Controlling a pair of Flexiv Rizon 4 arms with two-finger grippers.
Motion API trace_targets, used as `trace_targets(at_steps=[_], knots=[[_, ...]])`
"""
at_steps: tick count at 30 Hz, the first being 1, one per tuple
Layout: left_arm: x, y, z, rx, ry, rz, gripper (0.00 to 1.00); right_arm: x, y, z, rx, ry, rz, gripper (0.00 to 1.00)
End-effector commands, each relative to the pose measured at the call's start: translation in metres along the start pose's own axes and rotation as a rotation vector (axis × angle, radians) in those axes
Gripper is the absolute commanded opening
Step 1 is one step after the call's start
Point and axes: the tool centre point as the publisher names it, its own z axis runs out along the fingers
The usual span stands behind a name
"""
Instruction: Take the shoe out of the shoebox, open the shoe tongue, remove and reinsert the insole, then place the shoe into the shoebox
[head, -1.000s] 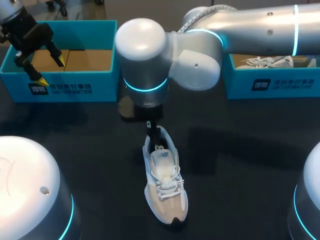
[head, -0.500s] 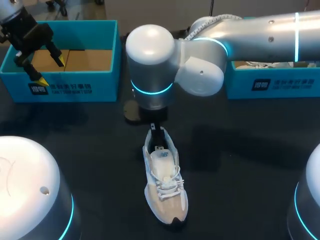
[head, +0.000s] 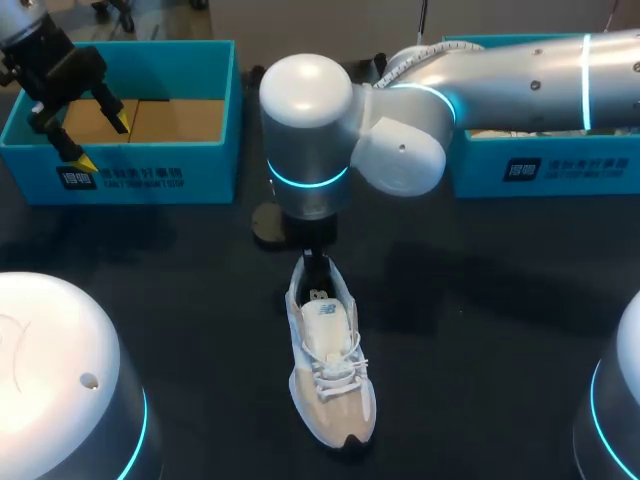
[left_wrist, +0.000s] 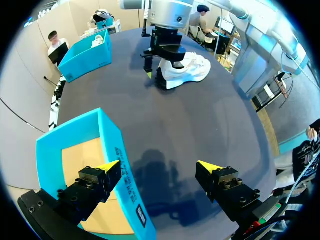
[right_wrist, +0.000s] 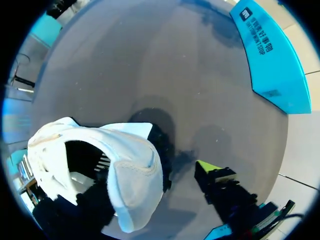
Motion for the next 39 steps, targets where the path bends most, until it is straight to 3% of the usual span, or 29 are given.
trace_targets(at_steps=[1,2,3,12,19,36,39], knots=[[0.001,0.000,0.000,-0.003,-0.002,0.001,1.00,0.002,0.001,0.000,0.002,-0.011,0.003,0.33],[0.001,0.000,0.000,-0.003,-0.002,0.001,1.00,0.003,0.002,-0.001,0.002,-0.018,0.005,0.21],[0.001,0.000,0.000,-0.003,-0.002,0.001,1.00,0.003,0.002,-0.002,0.001,-0.023,0.006,0.00],[0.001,0.000,0.000,-0.003,-0.002,0.001,1.00,0.010,-0.002,-0.014,0.028,-0.057,0.040,0.00],[0.001,0.000,0.000,-0.003,-0.002,0.001,1.00,0.008,-0.018,-0.043,0.068,-0.074,0.069,0.00],[0.001,0.000,0.000,-0.003,-0.002,0.001,1.00,-0.018,-0.087,-0.174,0.174,-0.152,0.100,0.00],[0.001,0.000,0.000,-0.003,-0.002,0.001,1.00,-0.019,-0.091,-0.180,0.172,-0.147,0.095,0.00]])
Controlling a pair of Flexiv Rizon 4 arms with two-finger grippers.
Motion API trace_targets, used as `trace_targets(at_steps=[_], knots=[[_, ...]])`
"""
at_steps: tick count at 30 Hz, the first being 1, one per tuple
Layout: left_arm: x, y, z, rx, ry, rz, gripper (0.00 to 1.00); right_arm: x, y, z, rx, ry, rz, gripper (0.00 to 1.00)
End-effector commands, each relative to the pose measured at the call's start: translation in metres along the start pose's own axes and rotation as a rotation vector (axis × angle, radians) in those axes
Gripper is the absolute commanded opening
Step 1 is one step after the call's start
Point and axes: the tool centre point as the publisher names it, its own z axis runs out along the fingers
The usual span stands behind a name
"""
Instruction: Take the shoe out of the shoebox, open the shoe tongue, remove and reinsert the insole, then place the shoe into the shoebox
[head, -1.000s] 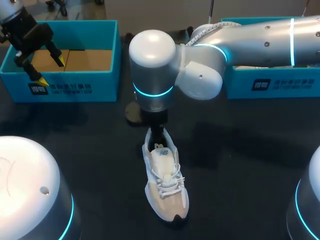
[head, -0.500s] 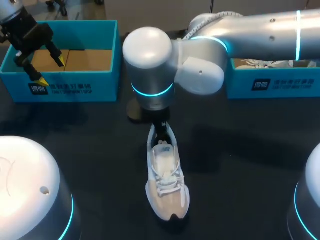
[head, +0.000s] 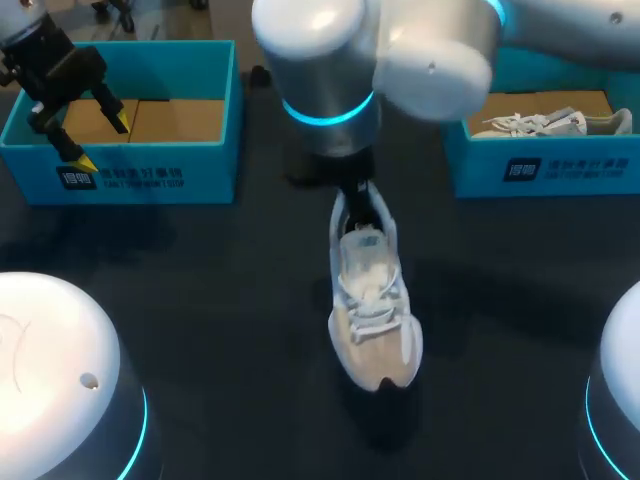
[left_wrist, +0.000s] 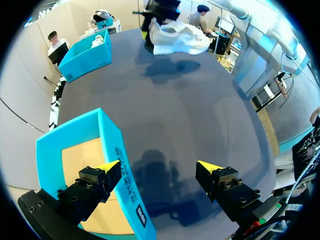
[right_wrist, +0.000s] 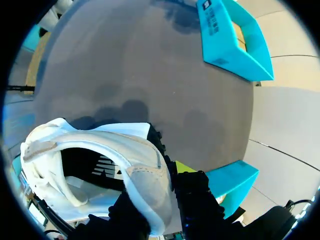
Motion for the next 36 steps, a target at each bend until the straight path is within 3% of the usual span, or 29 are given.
trace_targets(at_steps=[1,18,27,36], knots=[[0.001,0.000,0.000,-0.003,-0.002,0.001,1.00,-0.001,-0.022,-0.034,-0.018,0.002,-0.002,0.00],[0.001,0.000,0.000,-0.003,-0.002,0.001,1.00,-0.001,-0.022,-0.034,-0.018,0.002,-0.002,0.00],[-0.001,0.009,-0.020,-0.083,-0.023,-0.180,1.00,-0.040,-0.070,-0.040,0.063,-0.024,0.029,0.00],[-0.001,0.025,-0.034,-0.183,-0.104,-0.458,1.00,-0.078,-0.116,-0.042,0.051,-0.054,-0.015,0.00]])
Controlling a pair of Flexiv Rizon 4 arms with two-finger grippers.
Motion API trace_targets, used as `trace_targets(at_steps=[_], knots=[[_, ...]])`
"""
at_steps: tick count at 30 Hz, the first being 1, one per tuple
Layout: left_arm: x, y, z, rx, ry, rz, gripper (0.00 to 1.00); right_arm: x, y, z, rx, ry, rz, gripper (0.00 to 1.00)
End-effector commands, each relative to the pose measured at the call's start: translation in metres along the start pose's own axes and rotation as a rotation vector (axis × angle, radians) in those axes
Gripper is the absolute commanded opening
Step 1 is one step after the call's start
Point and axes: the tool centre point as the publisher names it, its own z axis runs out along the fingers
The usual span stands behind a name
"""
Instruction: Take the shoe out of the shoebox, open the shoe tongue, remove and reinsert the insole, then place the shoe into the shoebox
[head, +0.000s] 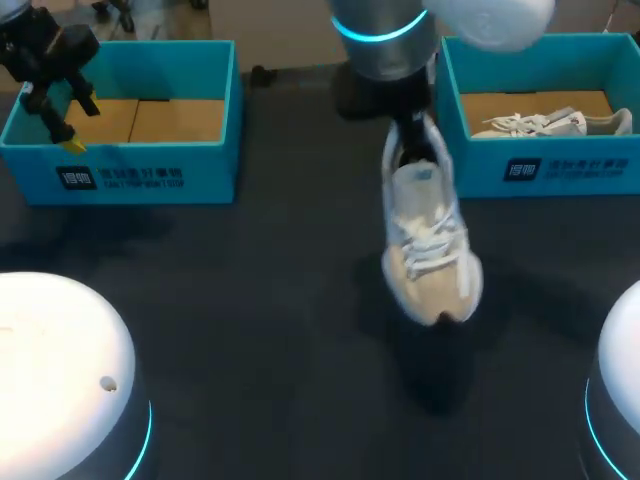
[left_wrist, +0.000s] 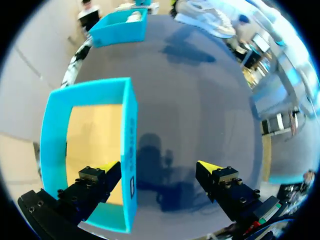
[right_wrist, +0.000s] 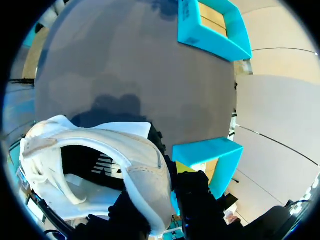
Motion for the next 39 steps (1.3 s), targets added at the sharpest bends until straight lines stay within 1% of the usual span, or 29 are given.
trace_targets(at_steps=[1,5,6,8,13,15,20,21,23,25,27,28,30,32,34,39], knots=[[0.006,0.003,0.000,-0.048,-0.049,-0.143,1.00,-0.016,-0.031,0.006,-0.038,-0.001,-0.018,0.00],[0.007,0.014,0.002,-0.063,-0.053,-0.236,1.00,-0.031,-0.049,0.011,-0.052,0.006,-0.025,0.00],[0.008,0.017,0.002,-0.065,-0.058,-0.257,1.00,-0.035,-0.053,0.011,-0.069,0.005,-0.028,0.00],[0.008,0.023,0.000,-0.064,-0.060,-0.293,1.00,-0.041,-0.062,0.013,-0.051,0.009,-0.027,0.00],[0.010,0.035,-0.007,-0.082,-0.093,-0.407,1.00,-0.056,-0.081,0.011,-0.053,0.004,-0.021,0.00],[0.011,0.039,-0.010,-0.099,-0.109,-0.462,1.00,-0.063,-0.088,0.012,-0.043,0.005,-0.015,0.00],[0.011,0.044,-0.017,-0.179,-0.161,-0.611,1.00,-0.081,-0.102,0.015,-0.025,0.000,-0.010,0.00],[0.010,0.045,-0.018,-0.186,-0.165,-0.648,1.00,-0.084,-0.104,0.015,-0.020,0.001,-0.014,0.00],[0.009,0.049,-0.022,-0.189,-0.178,-0.734,1.00,-0.091,-0.110,0.015,-0.018,-0.001,-0.013,0.00],[0.008,0.053,-0.024,-0.166,-0.176,-0.767,1.00,-0.098,-0.115,0.016,-0.012,-0.004,-0.011,0.00],[0.008,0.057,-0.026,-0.165,-0.213,-0.847,1.00,-0.109,-0.122,0.017,-0.010,-0.008,-0.006,0.00],[0.008,0.059,-0.027,-0.158,-0.216,-0.863,1.00,-0.112,-0.124,0.017,-0.009,-0.009,-0.006,0.00],[0.005,0.065,-0.028,-0.148,-0.233,-0.939,1.00,-0.124,-0.130,0.018,-0.006,-0.012,-0.006,0.00],[0.004,0.069,-0.027,-0.114,-0.195,-0.971,1.00,-0.135,-0.134,0.020,-0.005,-0.005,-0.001,0.00],[0.004,0.069,-0.027,-0.114,-0.195,-0.971,1.00,-0.147,-0.140,0.021,-0.018,-0.002,0.019,0.00],[0.004,0.069,-0.027,-0.114,-0.195,-0.971,1.00,-0.147,-0.140,0.021,-0.018,-0.002,0.019,0.00]])
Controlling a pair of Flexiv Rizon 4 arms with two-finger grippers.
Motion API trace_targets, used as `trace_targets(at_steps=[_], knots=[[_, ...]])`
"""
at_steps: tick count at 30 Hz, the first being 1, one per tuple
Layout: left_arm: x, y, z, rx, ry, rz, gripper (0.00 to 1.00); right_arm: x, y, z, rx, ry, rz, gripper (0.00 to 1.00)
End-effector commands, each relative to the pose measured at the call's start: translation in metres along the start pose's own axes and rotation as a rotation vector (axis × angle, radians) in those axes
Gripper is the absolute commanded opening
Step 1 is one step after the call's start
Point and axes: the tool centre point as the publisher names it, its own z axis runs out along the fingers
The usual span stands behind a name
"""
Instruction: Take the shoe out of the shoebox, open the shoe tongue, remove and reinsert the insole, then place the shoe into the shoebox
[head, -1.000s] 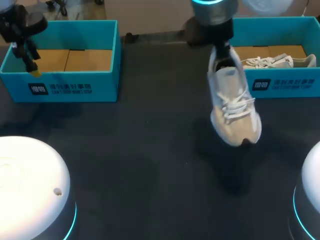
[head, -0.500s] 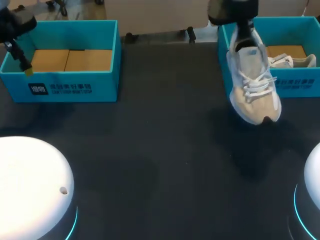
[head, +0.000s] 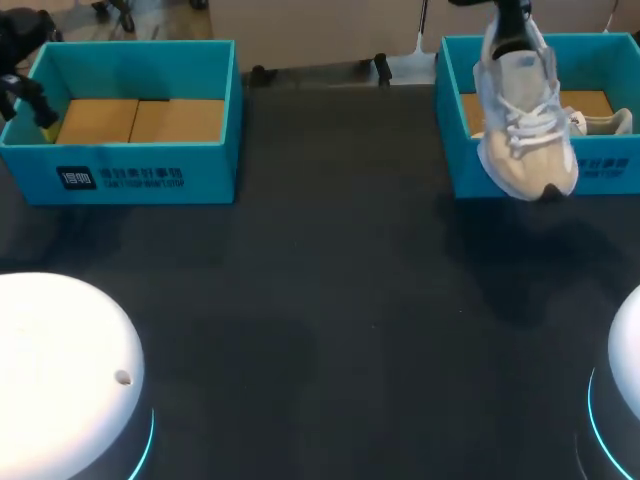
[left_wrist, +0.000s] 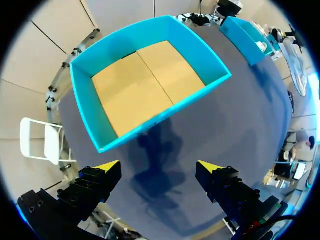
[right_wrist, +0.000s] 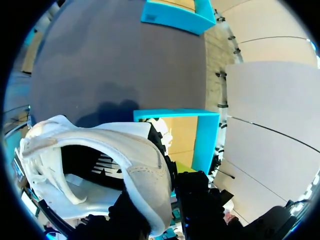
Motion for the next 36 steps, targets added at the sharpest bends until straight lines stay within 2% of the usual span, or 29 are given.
trace_targets(at_steps=[1,7,8,9,10,12,13,17,19,24,25,26,28,29,31,36], knots=[[-0.001,0.001,0.000,0.000,0.000,0.002,1.00,-0.005,0.001,-0.001,0.003,0.015,-0.002,0.00],[-0.001,0.001,0.000,0.000,0.000,0.002,1.00,-0.005,0.001,-0.001,0.003,0.015,-0.002,0.00],[-0.001,0.001,0.000,0.000,0.000,0.002,1.00,-0.005,0.001,0.004,-0.095,0.072,0.012,0.00],[-0.001,0.001,0.000,0.000,0.000,0.002,1.00,-0.010,-0.003,0.007,-0.127,0.094,0.024,0.00],[-0.003,-0.001,0.000,0.001,0.011,-0.001,1.00,-0.016,-0.007,0.011,-0.083,0.081,0.020,0.00],[-0.010,-0.004,-0.001,-0.010,-0.006,-0.030,1.00,-0.034,-0.025,0.015,-0.083,0.074,0.034,0.00],[-0.013,-0.005,-0.001,-0.008,-0.003,-0.027,1.00,-0.043,-0.034,0.018,-0.047,0.065,0.055,0.00],[-0.028,-0.011,-0.001,-0.005,-0.010,-0.081,1.00,-0.077,-0.069,0.030,0.005,0.043,0.084,0.00],[-0.031,-0.014,-0.002,-0.009,-0.022,-0.103,1.00,-0.092,-0.085,0.036,-0.035,0.036,0.091,0.00],[-0.036,-0.015,-0.007,0.004,-0.032,-0.156,1.00,-0.122,-0.111,0.055,-0.036,0.065,0.092,0.00],[-0.036,-0.014,-0.009,0.015,-0.026,-0.168,1.00,-0.126,-0.115,0.058,-0.029,0.069,0.108,0.00],[-0.038,-0.012,-0.011,0.022,-0.028,-0.182,1.00,-0.131,-0.120,0.062,-0.058,0.077,0.112,0.00],[-0.040,-0.010,-0.013,0.031,-0.029,-0.203,1.00,-0.136,-0.126,0.067,-0.028,0.080,0.116,0.00],[-0.041,-0.009,-0.013,0.032,-0.030,-0.203,1.00,-0.138,-0.129,0.070,-0.047,0.087,0.110,0.00],[-0.043,-0.007,-0.015,0.034,-0.030,-0.219,1.00,-0.140,-0.133,0.073,-0.001,0.098,0.135,0.00],[-0.043,-0.006,-0.017,0.033,-0.033,-0.232,1.00,-0.140,-0.133,0.073,-0.001,0.098,0.135,0.00]])
